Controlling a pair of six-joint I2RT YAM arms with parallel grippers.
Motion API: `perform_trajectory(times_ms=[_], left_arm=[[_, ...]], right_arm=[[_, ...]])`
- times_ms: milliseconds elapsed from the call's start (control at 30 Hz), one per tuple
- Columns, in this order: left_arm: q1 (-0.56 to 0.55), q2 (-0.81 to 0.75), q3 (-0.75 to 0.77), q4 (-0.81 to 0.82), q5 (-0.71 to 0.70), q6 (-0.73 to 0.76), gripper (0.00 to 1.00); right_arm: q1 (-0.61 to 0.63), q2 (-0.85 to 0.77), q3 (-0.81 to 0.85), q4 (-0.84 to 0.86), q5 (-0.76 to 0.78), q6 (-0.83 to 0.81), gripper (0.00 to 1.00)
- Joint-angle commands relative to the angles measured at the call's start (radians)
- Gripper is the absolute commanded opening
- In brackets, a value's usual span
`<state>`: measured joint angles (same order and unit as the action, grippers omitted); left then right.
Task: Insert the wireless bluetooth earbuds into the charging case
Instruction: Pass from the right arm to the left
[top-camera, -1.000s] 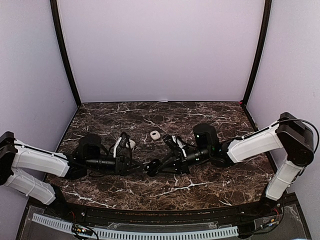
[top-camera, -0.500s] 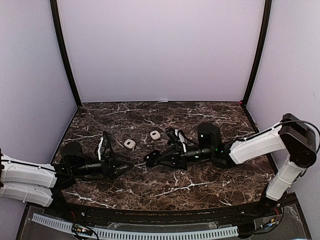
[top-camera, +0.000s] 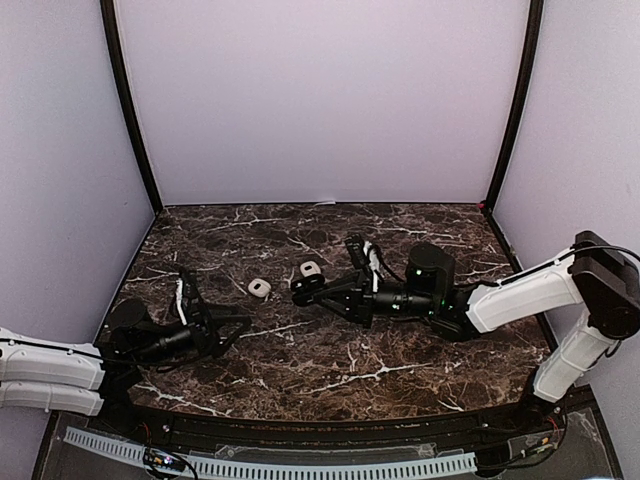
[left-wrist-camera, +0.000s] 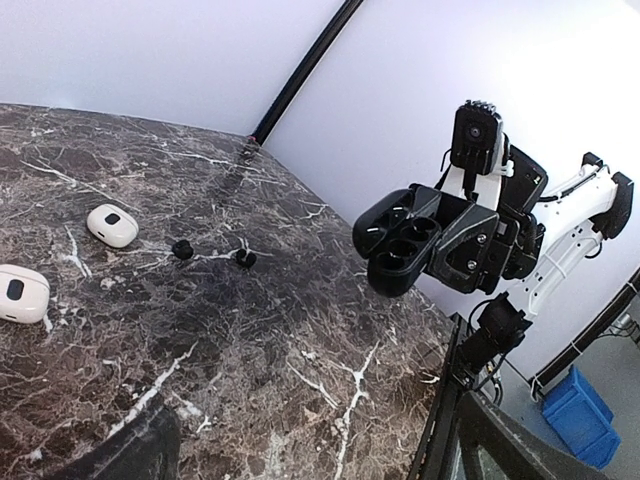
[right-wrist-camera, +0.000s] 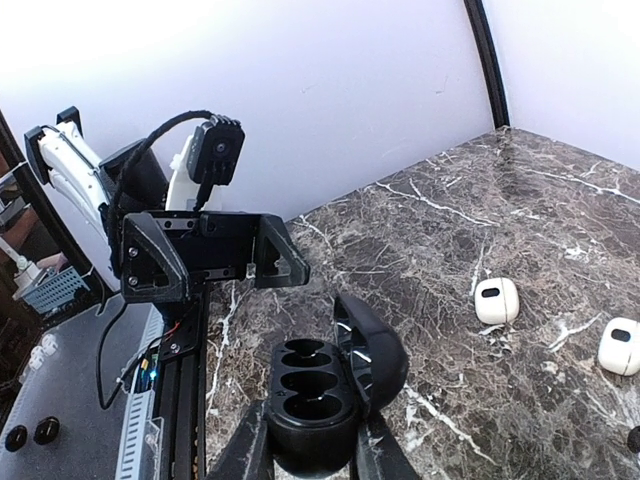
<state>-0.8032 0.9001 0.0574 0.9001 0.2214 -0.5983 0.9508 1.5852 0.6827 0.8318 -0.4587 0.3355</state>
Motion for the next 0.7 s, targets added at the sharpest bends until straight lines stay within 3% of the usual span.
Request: perform_trajectory(times_ms=[0,200,367,667], left_arm=[[0.001,0.005,-0.008,0.022,0.018,0.028,0.99],[0.001,0.084,0.022,0.082,0.118,0.054,0.98],[-0.016,0.201,0.043,0.238,0.258,0.062,0.93],[-0.091,0.34,0.097,0.344,0.226,0.115,0.9]], right_arm=[[0.019,-0.014,0.002,0.073,0.046,0.02,0.0],[0.029,-0.022,0.016,0.053,0.083,-0.005,0.0],[0.035,-0.026,0.024,0.05,0.106,-0.007,0.0],[0.056,-0.052,-0.006,0.094,0.143,-0.007,0.0]])
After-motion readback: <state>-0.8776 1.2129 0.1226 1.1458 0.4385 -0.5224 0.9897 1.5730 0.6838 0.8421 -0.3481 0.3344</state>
